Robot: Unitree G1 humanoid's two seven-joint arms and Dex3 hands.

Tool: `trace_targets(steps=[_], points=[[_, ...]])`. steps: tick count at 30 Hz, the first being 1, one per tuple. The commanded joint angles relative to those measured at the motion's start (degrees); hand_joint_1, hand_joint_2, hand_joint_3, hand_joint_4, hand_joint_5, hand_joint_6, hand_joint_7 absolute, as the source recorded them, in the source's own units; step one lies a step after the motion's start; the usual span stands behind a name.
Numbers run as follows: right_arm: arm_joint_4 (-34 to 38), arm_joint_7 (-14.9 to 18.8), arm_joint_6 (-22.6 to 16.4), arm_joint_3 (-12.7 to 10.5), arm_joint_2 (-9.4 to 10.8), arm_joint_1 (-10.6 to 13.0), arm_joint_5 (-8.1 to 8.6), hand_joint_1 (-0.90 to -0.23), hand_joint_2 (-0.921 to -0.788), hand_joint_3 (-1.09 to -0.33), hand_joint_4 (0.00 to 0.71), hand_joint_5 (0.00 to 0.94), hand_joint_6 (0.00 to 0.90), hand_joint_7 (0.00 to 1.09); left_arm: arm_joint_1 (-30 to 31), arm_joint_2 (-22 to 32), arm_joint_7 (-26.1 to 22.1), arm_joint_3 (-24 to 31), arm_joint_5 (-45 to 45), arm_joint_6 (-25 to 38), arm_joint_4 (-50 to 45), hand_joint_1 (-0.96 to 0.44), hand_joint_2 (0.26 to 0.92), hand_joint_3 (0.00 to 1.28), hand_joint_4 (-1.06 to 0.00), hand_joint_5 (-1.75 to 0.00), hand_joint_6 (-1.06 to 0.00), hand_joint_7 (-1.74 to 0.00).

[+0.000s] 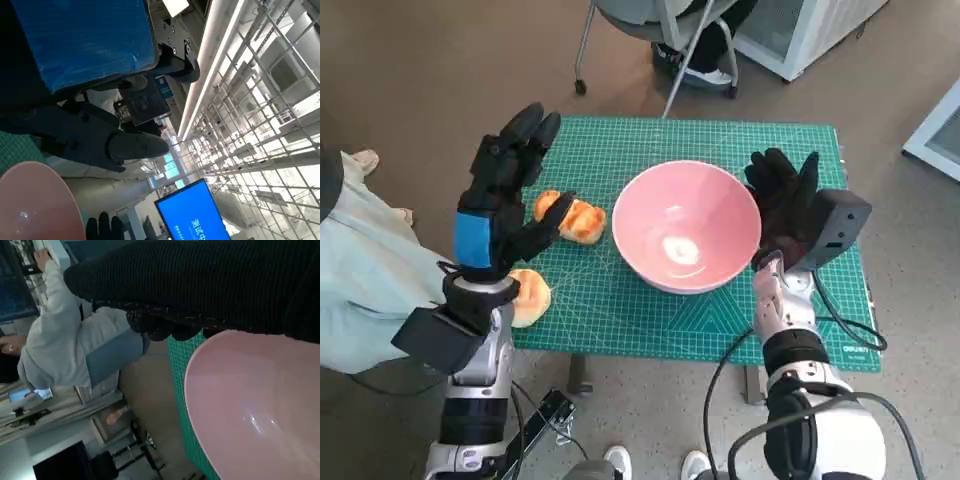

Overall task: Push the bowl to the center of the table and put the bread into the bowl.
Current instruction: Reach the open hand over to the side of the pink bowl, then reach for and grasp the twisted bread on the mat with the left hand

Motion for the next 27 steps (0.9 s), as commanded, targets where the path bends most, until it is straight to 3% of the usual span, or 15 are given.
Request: trace_targets(steps=[1, 8, 12, 14, 17, 21, 27], points=[[0.1, 0.2, -1.1, 1.2, -1.3, -0.3, -1.36, -0.519, -0.921, -0.843, 0.251, 0.001, 0.096, 0.73, -0.1, 3.2, 0.1, 1.0, 2.5, 0.4, 0.8, -0.38, 0.921, 0.27, -0.47, -0.02, -0.34, -0.36], [-1.0, -0.5, -8.8, 5.8, -3.6, -0.8, -6.0, -0.534, -0.921, -0.849, 0.288, 0.024, 0.065, 0.74, -3.2, 11.5, -0.9, 1.3, 8.4, 2.5, 4.3, -0.41, 0.921, 0.26, -0.46, -0.01, -0.34, -0.35], [-2.4, 3.1, -14.5, 8.0, -5.1, -1.4, -7.18, -0.548, -0.921, -0.849, 0.318, 0.036, 0.065, 0.72, -6.2, 15.7, -1.6, 0.5, 11.1, 2.5, 8.8, -0.42, 0.921, 0.23, -0.45, -0.01, -0.34, -0.34], [-3.2, 6.5, -16.8, 8.3, -5.7, -1.5, -6.51, -0.559, -0.921, -0.848, 0.322, 0.036, 0.064, 0.72, -7.6, 17.1, -1.8, 0.0, 12.0, 2.0, 10.8, -0.41, 0.921, 0.2, -0.45, -0.01, -0.34, -0.33], [-5.4, 15.8, -20.4, 7.5, -5.9, -1.5, -2.96, -0.59, -0.921, -0.832, 0.317, 0.03, 0.062, 0.71, -10.5, 19.1, -2.0, -1.2, 13.8, 1.0, 15.0, -0.39, 0.921, 0.17, -0.45, -0.01, -0.34, -0.33], [-9.4, 25.6, -23.9, 7.2, -5.3, -0.8, 1.44, -0.632, -0.921, -0.785, 0.312, 0.023, 0.055, 0.71, -14.1, 21.3, -1.7, -3.2, 16.8, -1.3, 20.3, -0.38, 0.921, 0.14, -0.45, -0.01, -0.35, -0.32], [-17.4, 36.4, -27.2, 8.9, -4.5, 1.8, 6.4, -0.679, -0.921, -0.754, 0.328, 0.024, 0.033, 0.78, -19.3, 23.2, -1.1, -6.8, 21.8, -3.3, 27.8, -0.37, 0.921, 0.1, -0.43, 0.0, -0.35, -0.31]])
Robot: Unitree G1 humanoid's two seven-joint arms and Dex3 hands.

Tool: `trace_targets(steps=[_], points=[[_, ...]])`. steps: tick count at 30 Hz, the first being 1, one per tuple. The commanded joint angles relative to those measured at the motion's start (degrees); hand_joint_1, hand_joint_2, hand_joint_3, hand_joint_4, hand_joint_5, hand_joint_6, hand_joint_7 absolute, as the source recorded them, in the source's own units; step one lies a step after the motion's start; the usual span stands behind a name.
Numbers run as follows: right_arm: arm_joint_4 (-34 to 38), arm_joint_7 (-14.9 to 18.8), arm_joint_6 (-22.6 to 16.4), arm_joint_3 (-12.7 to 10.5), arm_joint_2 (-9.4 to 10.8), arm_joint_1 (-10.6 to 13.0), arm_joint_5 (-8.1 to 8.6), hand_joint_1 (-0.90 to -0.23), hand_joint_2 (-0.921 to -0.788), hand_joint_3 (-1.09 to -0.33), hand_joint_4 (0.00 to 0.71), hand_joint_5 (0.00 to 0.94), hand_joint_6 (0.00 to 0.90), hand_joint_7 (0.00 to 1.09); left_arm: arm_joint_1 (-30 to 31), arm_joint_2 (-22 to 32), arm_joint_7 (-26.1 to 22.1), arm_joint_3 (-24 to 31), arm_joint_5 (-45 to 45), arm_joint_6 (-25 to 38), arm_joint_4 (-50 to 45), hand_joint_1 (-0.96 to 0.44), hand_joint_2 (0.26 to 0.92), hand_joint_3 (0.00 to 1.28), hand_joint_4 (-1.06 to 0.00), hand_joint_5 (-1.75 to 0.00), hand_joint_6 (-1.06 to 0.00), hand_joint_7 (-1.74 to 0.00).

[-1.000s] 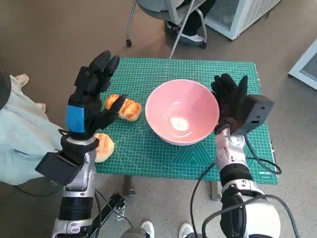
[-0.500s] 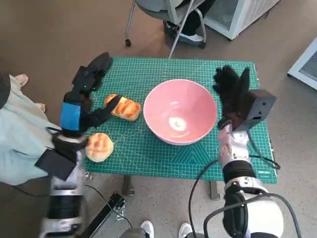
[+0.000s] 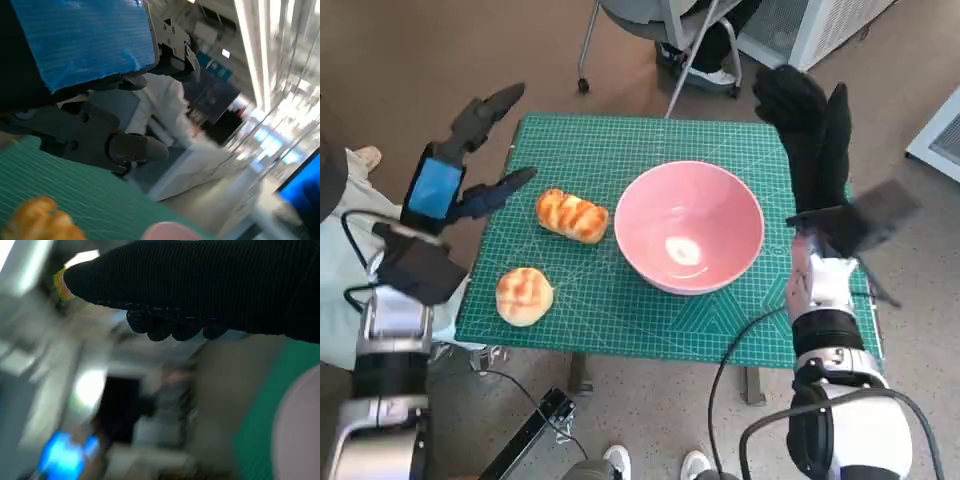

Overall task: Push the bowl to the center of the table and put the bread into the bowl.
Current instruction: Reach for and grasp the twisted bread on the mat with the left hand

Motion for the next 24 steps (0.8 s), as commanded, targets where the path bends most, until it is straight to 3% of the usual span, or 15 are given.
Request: trace_targets(steps=[1, 4, 11, 24], points=[[-6.8, 9.2, -2.0, 1.7, 0.8, 4.1, 4.45, -0.687, -0.921, -0.752, 0.328, 0.023, 0.027, 0.79, -5.5, 1.7, -0.1, -3.8, 4.3, -2.0, 6.7, -0.37, 0.92, 0.09, -0.43, 0.0, -0.35, -0.31], [-10.0, 12.1, -2.7, 2.7, 0.7, 5.5, 5.83, -0.708, -0.921, -0.744, 0.33, 0.022, 0.006, 0.83, -8.4, 1.9, -1.0, -5.7, 5.7, -2.4, 10.7, -0.36, 0.918, 0.05, -0.41, 0.0, -0.34, -0.3], [-14.7, 13.6, -3.3, 4.0, 0.1, 7.9, 6.96, -0.717, -0.921, -0.734, 0.332, 0.022, 0.0, 0.85, -14.5, 1.6, -4.2, -10.1, 8.1, -0.8, 19.7, -0.32, 0.902, 0.02, -0.4, 0.0, -0.33, -0.28], [-19.5, 11.8, -5.2, 5.9, -0.3, 10.7, 5.46, -0.685, -0.921, -0.719, 0.31, 0.01, -0.001, 0.83, -23.0, 0.6, -7.4, -21.0, 17.7, 5.6, 31.7, -0.22, 0.837, 0.0, -0.34, 0.0, -0.41, -0.13]])
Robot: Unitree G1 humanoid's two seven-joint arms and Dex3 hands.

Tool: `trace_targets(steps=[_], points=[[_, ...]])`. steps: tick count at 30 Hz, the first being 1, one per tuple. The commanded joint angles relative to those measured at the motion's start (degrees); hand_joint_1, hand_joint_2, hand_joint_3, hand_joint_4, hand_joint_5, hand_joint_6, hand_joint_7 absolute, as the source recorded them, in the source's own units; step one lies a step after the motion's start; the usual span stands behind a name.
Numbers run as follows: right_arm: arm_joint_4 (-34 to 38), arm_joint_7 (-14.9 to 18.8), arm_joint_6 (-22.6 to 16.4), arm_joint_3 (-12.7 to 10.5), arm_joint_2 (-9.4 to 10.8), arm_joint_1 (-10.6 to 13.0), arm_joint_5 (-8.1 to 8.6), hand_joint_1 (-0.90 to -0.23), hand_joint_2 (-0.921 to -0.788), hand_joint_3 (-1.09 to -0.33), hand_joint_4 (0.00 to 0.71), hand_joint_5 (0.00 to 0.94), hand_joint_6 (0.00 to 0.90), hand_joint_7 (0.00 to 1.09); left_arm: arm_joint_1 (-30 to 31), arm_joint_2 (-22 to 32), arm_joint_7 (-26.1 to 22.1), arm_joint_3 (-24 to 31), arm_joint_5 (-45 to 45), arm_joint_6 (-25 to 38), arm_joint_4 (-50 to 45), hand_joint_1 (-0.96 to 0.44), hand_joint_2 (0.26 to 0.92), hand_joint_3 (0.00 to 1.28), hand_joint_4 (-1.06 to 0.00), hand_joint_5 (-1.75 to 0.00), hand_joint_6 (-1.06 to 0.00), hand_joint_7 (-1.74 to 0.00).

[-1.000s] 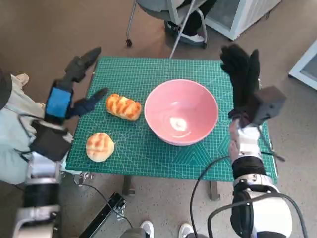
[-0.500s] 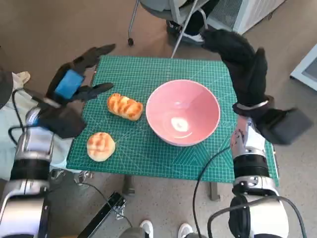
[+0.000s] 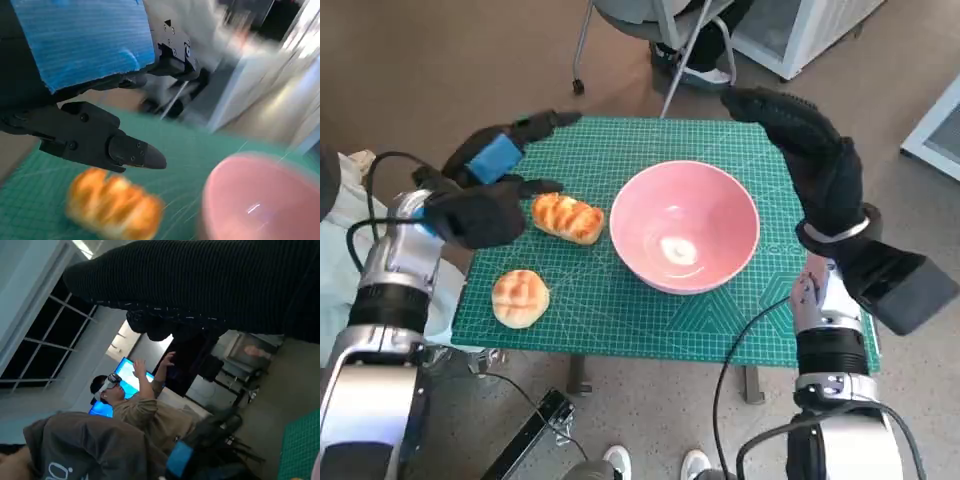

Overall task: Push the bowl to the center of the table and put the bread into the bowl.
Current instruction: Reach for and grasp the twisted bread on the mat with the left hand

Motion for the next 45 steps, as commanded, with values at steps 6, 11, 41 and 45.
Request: trace_targets(steps=[6, 11, 41, 45], points=[[-2.2, -1.6, -1.5, 1.8, -0.8, 2.6, -1.04, -0.683, -0.921, -0.717, 0.306, 0.008, -0.001, 0.83, -5.1, -1.1, -0.4, -7.7, 7.6, 3.7, 6.4, -0.19, 0.83, 0.0, -0.33, 0.0, -0.42, -0.1], [-2.5, -2.4, -2.9, 2.5, -1.3, 3.0, -1.73, -0.69, -0.921, -0.727, 0.301, 0.005, -0.001, 0.84, -6.6, -2.7, -0.8, -11.4, 11.0, 6.3, 8.6, -0.19, 0.828, 0.0, -0.32, 0.0, -0.43, -0.09], [-2.6, -4.4, -3.4, 4.1, -2.0, 4.1, -1.21, -0.687, -0.921, -0.758, 0.291, 0.0, -0.001, 0.82, -4.2, -10.5, 6.8, -20.4, 17.2, 13.8, 13.0, -0.14, 0.866, 0.02, -0.33, -0.02, -0.5, -0.07], [-2.6, -4.3, -3.5, 4.1, -2.1, 4.3, -0.96, -0.684, -0.921, -0.759, 0.291, 0.0, -0.001, 0.82, -3.9, -10.9, 8.9, -21.3, 18.0, 13.0, 13.2, -0.12, 0.903, 0.04, -0.39, -0.04, -0.57, -0.1]])
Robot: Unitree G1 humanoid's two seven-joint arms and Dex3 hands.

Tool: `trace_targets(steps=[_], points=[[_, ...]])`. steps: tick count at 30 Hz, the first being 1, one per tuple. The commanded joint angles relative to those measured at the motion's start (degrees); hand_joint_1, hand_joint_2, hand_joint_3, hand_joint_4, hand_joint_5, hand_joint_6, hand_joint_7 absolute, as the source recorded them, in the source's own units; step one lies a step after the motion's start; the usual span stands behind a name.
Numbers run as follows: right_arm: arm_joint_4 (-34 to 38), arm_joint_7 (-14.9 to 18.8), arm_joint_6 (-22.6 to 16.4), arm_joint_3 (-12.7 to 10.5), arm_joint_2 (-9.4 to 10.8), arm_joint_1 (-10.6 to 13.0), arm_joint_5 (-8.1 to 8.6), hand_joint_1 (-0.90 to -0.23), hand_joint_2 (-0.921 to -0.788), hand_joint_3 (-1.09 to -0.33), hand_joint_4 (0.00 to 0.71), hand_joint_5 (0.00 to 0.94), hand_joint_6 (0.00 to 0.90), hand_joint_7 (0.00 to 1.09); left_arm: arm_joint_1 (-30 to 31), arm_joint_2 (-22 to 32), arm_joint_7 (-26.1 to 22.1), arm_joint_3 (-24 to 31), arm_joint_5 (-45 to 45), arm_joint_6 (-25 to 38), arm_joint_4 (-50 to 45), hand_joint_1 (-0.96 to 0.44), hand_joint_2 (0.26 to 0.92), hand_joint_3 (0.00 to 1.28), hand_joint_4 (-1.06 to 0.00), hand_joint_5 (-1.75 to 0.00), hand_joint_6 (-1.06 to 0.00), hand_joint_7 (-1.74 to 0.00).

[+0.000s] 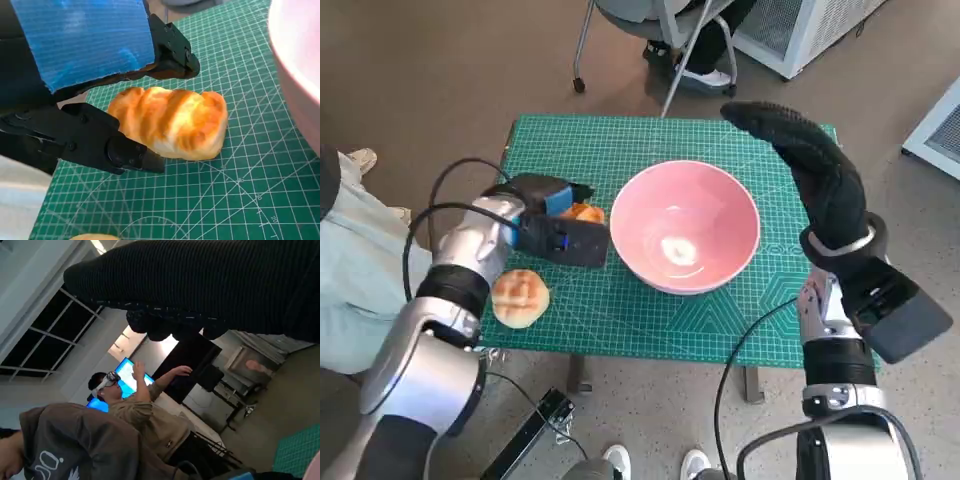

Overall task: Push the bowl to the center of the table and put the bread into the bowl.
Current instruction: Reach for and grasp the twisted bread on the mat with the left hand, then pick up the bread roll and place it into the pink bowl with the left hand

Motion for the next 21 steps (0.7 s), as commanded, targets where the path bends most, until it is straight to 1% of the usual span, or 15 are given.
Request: trace_targets(steps=[1, 4, 5, 6, 7, 8, 9, 11, 12, 16, 21], points=[[-0.1, 0.0, 0.4, 0.3, -0.3, 1.5, 0.17, -0.681, -0.921, -0.759, 0.291, 0.0, -0.001, 0.82, 1.2, -0.4, 2.7, -1.4, 1.5, -1.2, 0.6, -0.12, 0.91, 0.07, -0.46, -0.05, -0.61, -0.11], [-0.3, 0.0, 0.3, 0.2, -0.4, 1.7, 0.35, -0.676, -0.921, -0.76, 0.291, 0.0, -0.001, 0.82, 1.3, -0.3, 3.6, -1.7, 1.7, -2.0, 0.8, -0.1, 0.917, 0.13, -0.6, -0.09, -0.68, -0.14], [-0.4, 0.0, 0.4, 0.2, -0.4, 1.8, 0.4, -0.676, -0.921, -0.76, 0.291, 0.0, -0.001, 0.82, 1.3, -0.3, 3.8, -1.8, 1.8, -2.2, 0.8, -0.15, 0.918, 0.15, -0.64, -0.11, -0.65, -0.4], [-0.4, 0.1, 0.5, 0.2, -0.4, 1.8, 0.53, -0.675, -0.921, -0.76, 0.291, 0.0, -0.001, 0.82, 1.3, -0.1, 3.9, -1.6, 1.6, -2.5, 0.9, -0.22, 0.919, 0.2, -0.71, -0.14, -0.57, -0.79], [-0.5, 0.1, 0.6, 0.1, -0.4, 1.9, 0.63, -0.675, -0.921, -0.76, 0.291, 0.0, -0.001, 0.82, 1.2, 0.0, 4.0, -1.5, 1.5, -2.7, 0.9, -0.18, 0.919, 0.2, -0.68, -0.37, -0.55, -0.89], [-0.5, 0.2, 0.7, 0.1, -0.4, 1.9, 0.77, -0.675, -0.921, -0.761, 0.291, 0.0, -0.001, 0.82, 1.2, 0.2, 3.9, -1.3, 1.3, -3.0, 0.9, -0.11, 0.92, 0.21, -0.63, -0.73, -0.5, -1.05], [-0.5, 0.2, 0.8, 0.1, -0.5, 1.9, 0.87, -0.675, -0.921, -0.761, 0.291, 0.0, -0.001, 0.82, 1.1, 0.3, 3.9, -1.1, 1.1, -3.2, 0.9, -0.07, 0.92, 0.2, -0.61, -0.94, -0.49, -1.13], [-0.5, 0.3, 1.0, 0.1, -0.5, 2.0, 1.09, -0.676, -0.921, -0.761, 0.291, 0.0, -0.001, 0.82, 0.9, 0.6, 3.7, -0.5, 0.5, -3.6, 1.0, -0.04, 0.921, 0.19, -0.6, -1.12, -0.48, -1.21], [-0.4, 0.3, 1.1, 0.1, -0.6, 2.0, 1.2, -0.677, -0.921, -0.761, 0.291, 0.0, -0.001, 0.82, 0.7, 0.9, 3.5, 0.1, 0.0, -3.9, 0.9, -0.02, 0.921, 0.19, -0.59, -1.19, -0.49, -1.23], [-0.3, 0.3, 1.2, 0.0, -0.7, 2.1, 1.36, -0.681, -0.921, -0.758, 0.291, 0.0, -0.001, 0.81, -0.2, 1.8, 2.5, 2.3, -2.0, -4.4, 0.8, -0.01, 0.921, 0.17, -0.58, -1.27, -0.53, -1.25], [-0.4, 0.2, 1.6, 0.0, -0.6, 2.0, 1.42, -0.696, -0.921, -0.755, 0.29, 0.0, -0.001, 0.82, -2.3, 3.7, 1.1, 6.2, -5.5, -5.8, -0.2, 0.0, 0.921, 0.16, -0.56, -1.28, -0.55, -1.26]])
